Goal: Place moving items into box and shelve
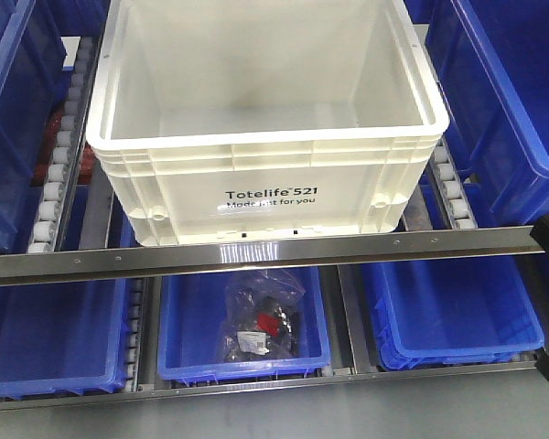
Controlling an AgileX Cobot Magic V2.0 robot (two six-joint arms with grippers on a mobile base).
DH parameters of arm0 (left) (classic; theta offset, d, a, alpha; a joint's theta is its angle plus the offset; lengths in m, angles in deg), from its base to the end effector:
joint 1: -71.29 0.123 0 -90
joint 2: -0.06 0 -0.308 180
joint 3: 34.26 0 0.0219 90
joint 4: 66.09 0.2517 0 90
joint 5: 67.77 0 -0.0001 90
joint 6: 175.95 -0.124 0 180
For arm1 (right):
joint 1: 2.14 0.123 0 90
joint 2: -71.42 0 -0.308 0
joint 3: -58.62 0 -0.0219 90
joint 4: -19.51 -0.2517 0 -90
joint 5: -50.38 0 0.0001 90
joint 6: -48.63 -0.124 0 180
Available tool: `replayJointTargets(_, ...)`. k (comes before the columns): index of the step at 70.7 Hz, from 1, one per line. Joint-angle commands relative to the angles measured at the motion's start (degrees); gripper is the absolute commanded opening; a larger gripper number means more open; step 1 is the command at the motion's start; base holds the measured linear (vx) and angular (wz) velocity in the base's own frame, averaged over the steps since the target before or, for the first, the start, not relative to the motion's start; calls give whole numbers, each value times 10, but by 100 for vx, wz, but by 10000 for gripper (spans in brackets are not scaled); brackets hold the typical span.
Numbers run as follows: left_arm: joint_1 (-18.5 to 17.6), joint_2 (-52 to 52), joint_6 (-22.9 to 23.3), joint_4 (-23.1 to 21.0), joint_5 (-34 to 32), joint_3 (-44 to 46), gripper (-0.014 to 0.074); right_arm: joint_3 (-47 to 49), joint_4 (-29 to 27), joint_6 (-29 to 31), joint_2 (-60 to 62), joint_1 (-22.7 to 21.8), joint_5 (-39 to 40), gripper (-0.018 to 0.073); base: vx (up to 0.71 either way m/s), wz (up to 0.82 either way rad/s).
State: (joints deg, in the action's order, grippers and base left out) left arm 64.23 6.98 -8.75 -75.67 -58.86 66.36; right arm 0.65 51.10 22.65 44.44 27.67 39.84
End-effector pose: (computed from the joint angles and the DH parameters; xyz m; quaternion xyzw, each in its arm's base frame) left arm 0.0666 -0.0115 0.1871 0.0755 0.7339 -0.0315 0.6743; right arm 0.0905 0.0381 0.2981 -0.1883 0.7063 0.1111 0.6733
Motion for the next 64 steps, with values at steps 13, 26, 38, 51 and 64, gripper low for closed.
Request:
replayJointTargets(13,1,-12,-2,-1,-52,-14,-6,17,10,0,-6,-1,42,-8,0,0)
replayJointTargets(26,1,-12,-2,-1,-52,-14,-6,17,10,0,-6,-1,42,-8,0,0)
replayJointTargets(38,1,-12,-2,-1,-52,-14,-6,17,10,0,-6,-1,42,-8,0,0)
replayJointTargets(51,1,-12,-2,-1,-52,-14,-6,17,10,0,-6,-1,42,-8,0,0)
replayJointTargets(64,1,-12,-2,-1,-52,-14,-6,7,-230,188,-5,-1,14,-8,0,0)
